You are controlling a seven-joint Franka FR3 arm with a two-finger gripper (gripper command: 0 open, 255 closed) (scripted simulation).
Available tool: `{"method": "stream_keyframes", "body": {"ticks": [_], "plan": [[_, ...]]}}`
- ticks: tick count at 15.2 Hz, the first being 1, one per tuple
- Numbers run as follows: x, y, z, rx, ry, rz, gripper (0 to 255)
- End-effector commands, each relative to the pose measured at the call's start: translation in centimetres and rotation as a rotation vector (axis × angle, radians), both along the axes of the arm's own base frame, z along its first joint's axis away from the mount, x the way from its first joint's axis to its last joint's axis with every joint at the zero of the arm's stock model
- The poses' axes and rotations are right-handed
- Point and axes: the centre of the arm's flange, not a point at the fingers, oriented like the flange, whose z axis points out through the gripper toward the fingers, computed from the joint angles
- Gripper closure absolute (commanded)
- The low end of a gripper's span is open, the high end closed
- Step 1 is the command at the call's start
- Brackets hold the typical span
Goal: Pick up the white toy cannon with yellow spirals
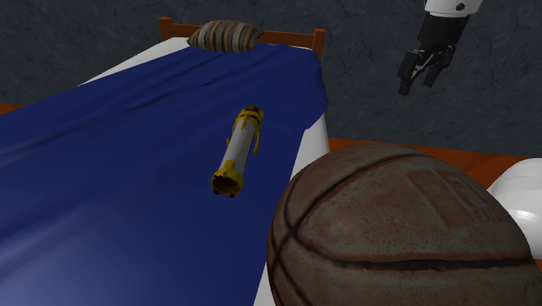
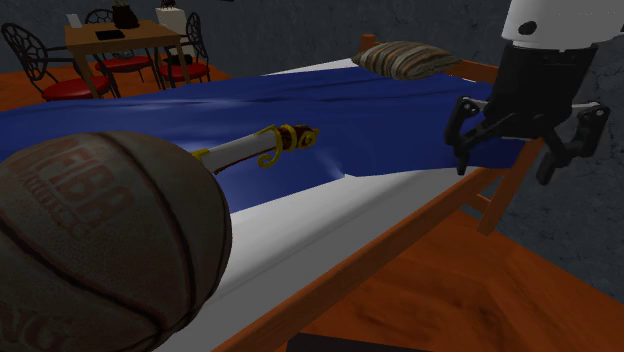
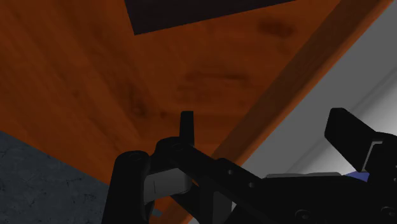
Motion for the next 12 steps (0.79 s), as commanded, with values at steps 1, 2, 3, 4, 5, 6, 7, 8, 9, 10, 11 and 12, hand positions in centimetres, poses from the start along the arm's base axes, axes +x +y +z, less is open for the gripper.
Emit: {"method": "stream_keyframes", "body": {"ticks": [1, 2, 3, 4, 5, 6, 7, 8, 9, 10, 11, 12], "plan": [[0.0, 0.0, 0.0, 0.0, 0.0, 0.0, 0], [-0.1, 1.3, -0.2, 0.001, -0.01, -0.022, 0], [-0.2, 2.6, -0.4, 0.001, -0.021, -0.044, 0], [-0.2, 3.8, -0.6, 0.002, -0.031, -0.065, 0], [-0.2, 5.1, -0.8, 0.002, -0.041, -0.087, 0], [-0.2, 6.4, -1.0, 0.003, -0.052, -0.109, 0], [-0.1, 7.7, -1.2, 0.003, -0.062, -0.131, 0], [0.0, 9.0, -1.4, 0.004, -0.072, -0.153, 0], [0.1, 10.3, -1.6, 0.004, -0.083, -0.174, 0], [0.2, 11.5, -1.8, 0.005, -0.093, -0.196, 0], [0.4, 12.8, -1.9, 0.005, -0.103, -0.218, 0], [0.6, 14.1, -2.1, 0.006, -0.114, -0.24, 0]]}}
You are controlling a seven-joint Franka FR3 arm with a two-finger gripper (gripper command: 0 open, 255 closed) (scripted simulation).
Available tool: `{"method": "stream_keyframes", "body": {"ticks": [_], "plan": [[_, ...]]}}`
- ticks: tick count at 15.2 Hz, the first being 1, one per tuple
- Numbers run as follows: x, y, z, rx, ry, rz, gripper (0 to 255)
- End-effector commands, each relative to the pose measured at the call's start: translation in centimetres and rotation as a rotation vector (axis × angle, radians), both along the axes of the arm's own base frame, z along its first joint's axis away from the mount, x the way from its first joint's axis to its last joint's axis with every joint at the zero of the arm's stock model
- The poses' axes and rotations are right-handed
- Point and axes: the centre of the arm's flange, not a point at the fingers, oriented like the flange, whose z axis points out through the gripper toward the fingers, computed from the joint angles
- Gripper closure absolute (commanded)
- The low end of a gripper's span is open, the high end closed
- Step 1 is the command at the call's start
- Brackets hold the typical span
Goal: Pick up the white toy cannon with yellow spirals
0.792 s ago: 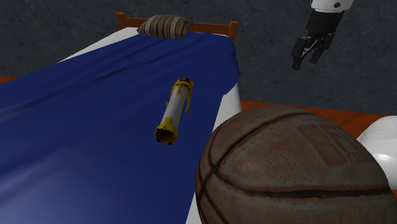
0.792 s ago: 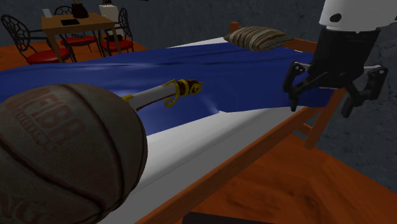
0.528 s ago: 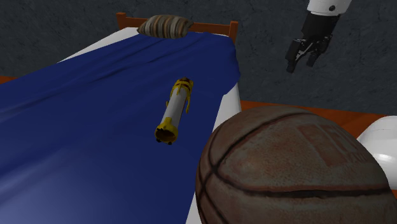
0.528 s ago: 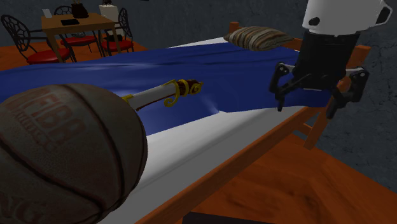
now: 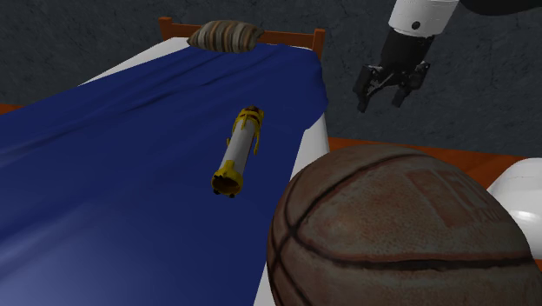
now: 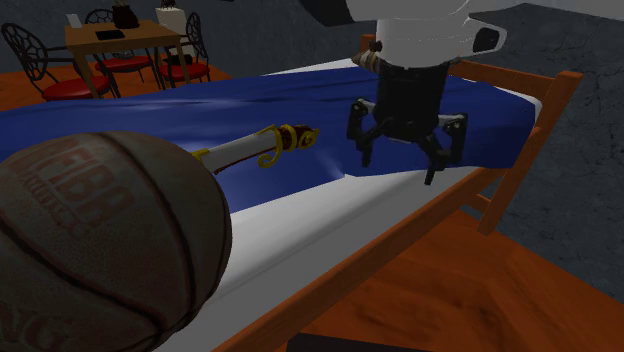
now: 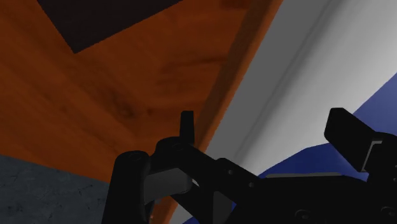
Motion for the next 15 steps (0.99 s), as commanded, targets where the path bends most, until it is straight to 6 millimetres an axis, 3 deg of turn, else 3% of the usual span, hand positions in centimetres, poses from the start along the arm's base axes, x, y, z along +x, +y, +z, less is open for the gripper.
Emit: {"method": "stream_keyframes", "body": {"ticks": [1, 8, 15], "plan": [[0.3, 2.4, -0.4, 0.003, -0.022, -0.048, 0], [2.8, 11.1, -1.6, 0.006, -0.094, -0.2, 0], [6.6, 19.2, -2.5, 0.01, -0.167, -0.353, 0]]}}
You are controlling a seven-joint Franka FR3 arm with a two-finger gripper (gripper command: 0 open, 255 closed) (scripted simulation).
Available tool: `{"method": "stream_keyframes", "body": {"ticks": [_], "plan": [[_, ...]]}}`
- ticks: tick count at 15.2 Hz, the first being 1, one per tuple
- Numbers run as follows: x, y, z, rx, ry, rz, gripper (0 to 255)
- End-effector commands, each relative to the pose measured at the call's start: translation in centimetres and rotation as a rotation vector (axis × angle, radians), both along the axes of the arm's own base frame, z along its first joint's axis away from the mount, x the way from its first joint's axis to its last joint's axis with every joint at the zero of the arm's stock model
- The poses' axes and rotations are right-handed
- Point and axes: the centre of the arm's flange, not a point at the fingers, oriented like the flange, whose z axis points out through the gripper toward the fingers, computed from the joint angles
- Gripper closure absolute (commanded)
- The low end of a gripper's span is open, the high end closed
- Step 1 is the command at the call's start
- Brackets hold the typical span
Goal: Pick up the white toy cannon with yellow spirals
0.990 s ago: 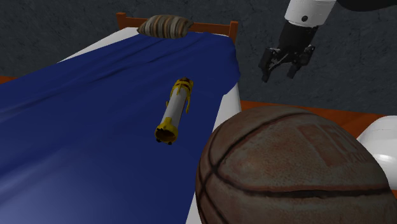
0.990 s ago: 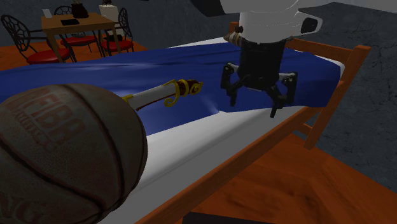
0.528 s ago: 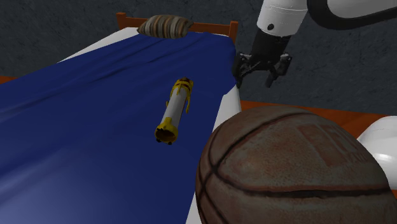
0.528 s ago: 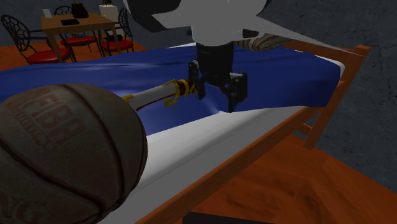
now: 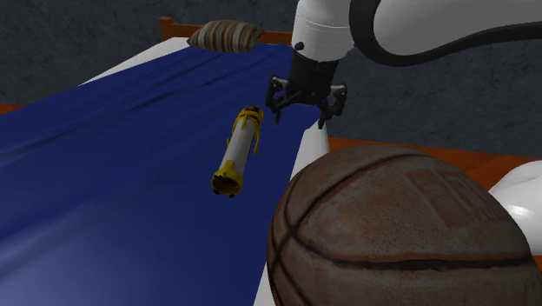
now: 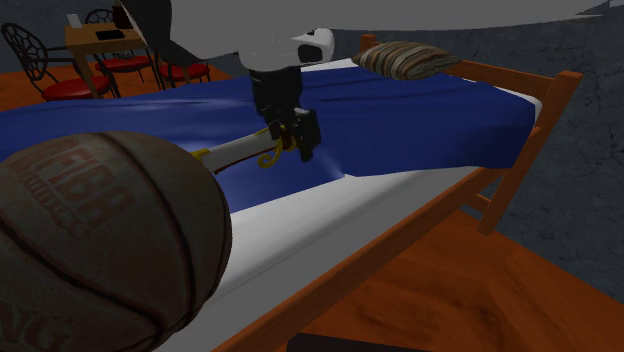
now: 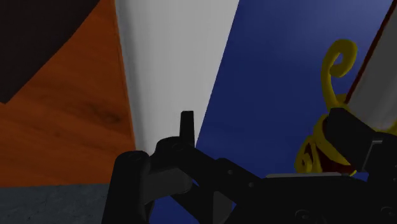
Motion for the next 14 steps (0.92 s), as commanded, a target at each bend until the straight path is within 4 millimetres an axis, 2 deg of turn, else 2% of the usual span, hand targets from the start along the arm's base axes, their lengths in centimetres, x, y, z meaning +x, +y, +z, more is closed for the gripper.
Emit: {"method": "stream_keyframes", "body": {"ticks": [1, 8, 14], "plan": [[1.1, 2.3, -0.3, 0.004, -0.022, -0.048, 0], [6.2, 9.5, -0.8, 0.008, -0.093, -0.197, 0], [6.2, 9.5, -4.0, 0.008, -0.093, -0.197, 0]]}}
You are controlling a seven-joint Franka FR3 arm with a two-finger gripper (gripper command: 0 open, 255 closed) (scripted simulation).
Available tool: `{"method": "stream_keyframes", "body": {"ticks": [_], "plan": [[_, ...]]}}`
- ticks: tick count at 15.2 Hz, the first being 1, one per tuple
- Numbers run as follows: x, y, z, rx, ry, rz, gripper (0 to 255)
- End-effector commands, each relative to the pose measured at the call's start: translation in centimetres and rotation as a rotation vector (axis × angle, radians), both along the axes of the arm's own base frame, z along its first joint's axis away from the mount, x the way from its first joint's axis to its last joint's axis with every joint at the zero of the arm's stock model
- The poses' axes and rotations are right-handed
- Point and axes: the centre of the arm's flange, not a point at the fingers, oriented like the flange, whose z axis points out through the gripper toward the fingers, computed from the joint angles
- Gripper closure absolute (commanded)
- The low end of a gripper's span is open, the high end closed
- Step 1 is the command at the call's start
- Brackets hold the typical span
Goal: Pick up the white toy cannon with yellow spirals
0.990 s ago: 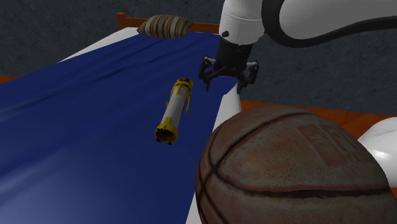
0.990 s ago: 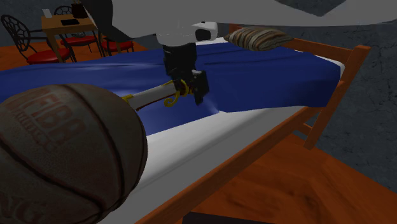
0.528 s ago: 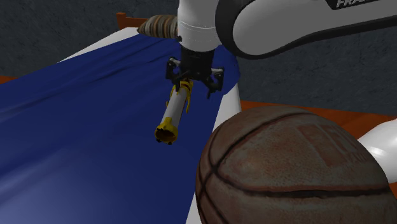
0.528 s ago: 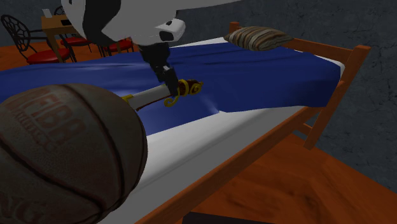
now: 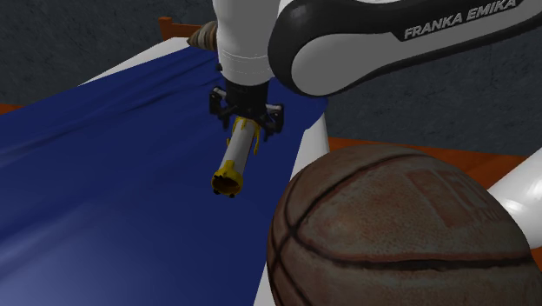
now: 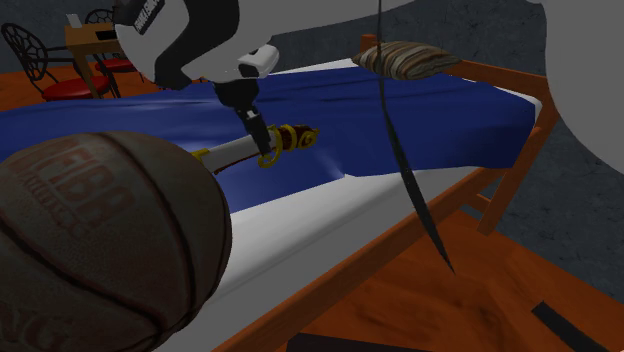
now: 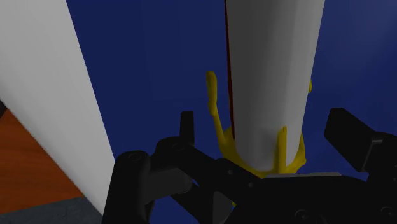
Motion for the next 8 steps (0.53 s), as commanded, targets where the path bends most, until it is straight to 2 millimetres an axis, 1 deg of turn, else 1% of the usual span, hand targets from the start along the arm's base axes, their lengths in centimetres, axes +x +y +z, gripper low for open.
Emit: {"method": "stream_keyframes", "body": {"ticks": [1, 3, 4, 8], "plan": [[0.06, 0.09, -1.11, 0.0, -0.001, 0.0, 0], [0.06, 0.09, -1.42, 0.0, 0.0, 0.0, 0], [0.0, 0.0, -1.43, 0.0, 0.0, 0.0, 255], [0.06, -0.05, -1.45, 0.0, -0.001, 0.0, 255]]}}
